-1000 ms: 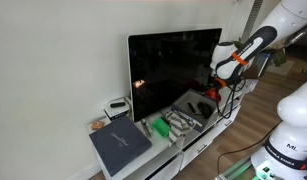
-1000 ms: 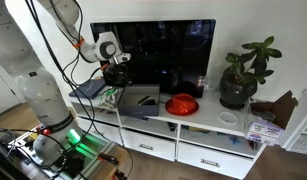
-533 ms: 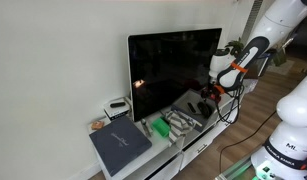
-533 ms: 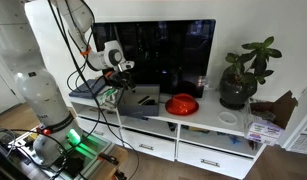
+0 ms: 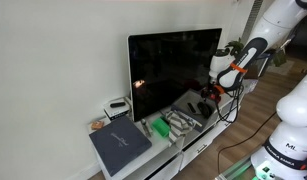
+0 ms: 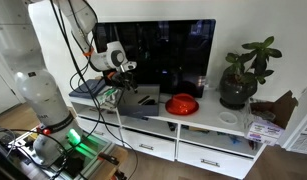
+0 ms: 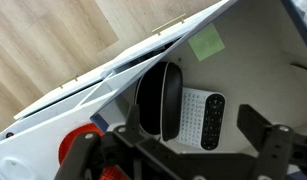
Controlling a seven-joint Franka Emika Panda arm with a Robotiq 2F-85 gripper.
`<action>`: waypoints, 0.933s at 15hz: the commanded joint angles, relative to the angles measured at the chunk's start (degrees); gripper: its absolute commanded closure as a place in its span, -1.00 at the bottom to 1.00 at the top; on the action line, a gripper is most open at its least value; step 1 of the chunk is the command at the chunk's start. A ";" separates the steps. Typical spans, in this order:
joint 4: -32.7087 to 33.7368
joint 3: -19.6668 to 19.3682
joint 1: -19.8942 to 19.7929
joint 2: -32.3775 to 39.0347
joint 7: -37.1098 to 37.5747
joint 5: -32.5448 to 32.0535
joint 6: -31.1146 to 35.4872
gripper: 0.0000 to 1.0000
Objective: Pick up the black glasses case from the blue box and put it on the tv stand
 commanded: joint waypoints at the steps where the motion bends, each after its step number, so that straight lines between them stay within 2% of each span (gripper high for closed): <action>1: 4.65 -2.29 -1.99 7.90 -2.99 -2.02 6.15 -1.00; 4: 7.67 -2.33 -4.16 13.98 -8.72 -0.31 11.66 -1.00; 8: 12.21 0.38 -8.81 21.91 -13.20 1.49 16.75 -1.00; 9: 12.25 -2.26 -5.12 23.42 -21.91 11.49 18.69 -1.00; 11: 13.91 2.92 -9.93 26.63 -29.16 18.55 19.78 -1.00; 14: 17.40 9.23 -15.34 30.59 -36.89 24.95 18.93 -1.00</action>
